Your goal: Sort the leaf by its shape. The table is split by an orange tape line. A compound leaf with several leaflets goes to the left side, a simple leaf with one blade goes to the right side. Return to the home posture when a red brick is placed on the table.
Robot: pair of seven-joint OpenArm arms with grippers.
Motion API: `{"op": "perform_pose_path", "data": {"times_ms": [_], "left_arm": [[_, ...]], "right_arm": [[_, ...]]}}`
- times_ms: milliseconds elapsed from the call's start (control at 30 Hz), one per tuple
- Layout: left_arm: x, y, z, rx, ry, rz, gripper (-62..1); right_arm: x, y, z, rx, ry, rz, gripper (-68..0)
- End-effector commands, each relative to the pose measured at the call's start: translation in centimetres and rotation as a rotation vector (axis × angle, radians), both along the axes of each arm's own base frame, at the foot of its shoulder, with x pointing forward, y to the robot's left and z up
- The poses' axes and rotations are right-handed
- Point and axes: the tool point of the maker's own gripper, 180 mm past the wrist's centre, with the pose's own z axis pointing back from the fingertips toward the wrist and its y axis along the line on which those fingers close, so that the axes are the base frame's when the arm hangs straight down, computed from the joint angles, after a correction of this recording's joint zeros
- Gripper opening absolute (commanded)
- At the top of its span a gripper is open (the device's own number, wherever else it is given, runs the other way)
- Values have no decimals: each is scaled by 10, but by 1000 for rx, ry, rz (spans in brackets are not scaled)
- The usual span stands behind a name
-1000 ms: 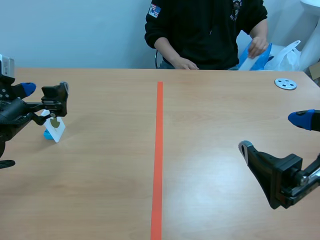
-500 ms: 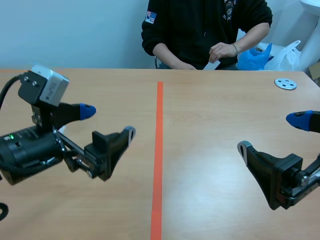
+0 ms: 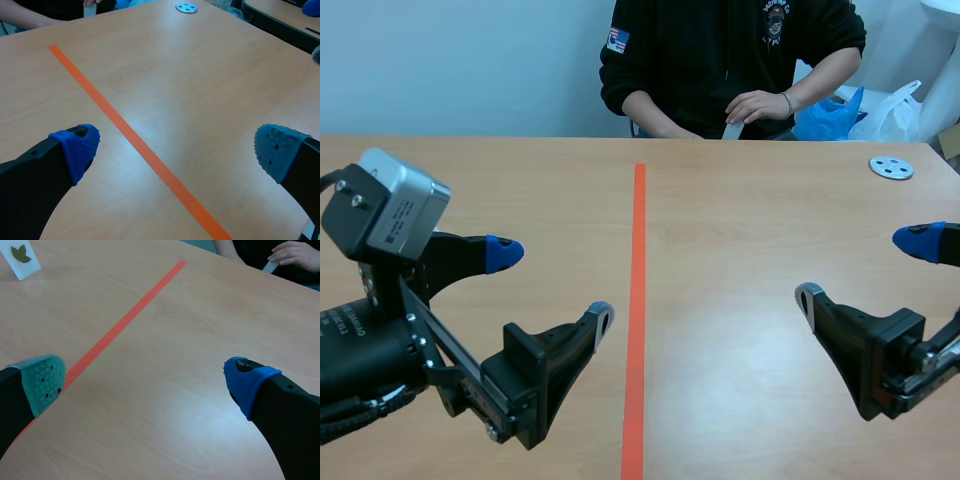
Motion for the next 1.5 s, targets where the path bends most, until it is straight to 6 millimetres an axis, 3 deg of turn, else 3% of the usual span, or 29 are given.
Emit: {"op": "perform_pose_path", "data": {"times_ms": [0, 1167, 1467], "left_arm": [[6, 4, 7, -20, -31, 24, 14], [8, 7, 7, -15, -32, 45, 14], [4, -1, 3, -4, -36, -36, 14]], "right_arm": [[5, 0, 11, 2, -36, 7, 4], [4, -1, 6, -14, -9, 4, 4], [4, -1, 6, -14, -9, 4, 4]]}}
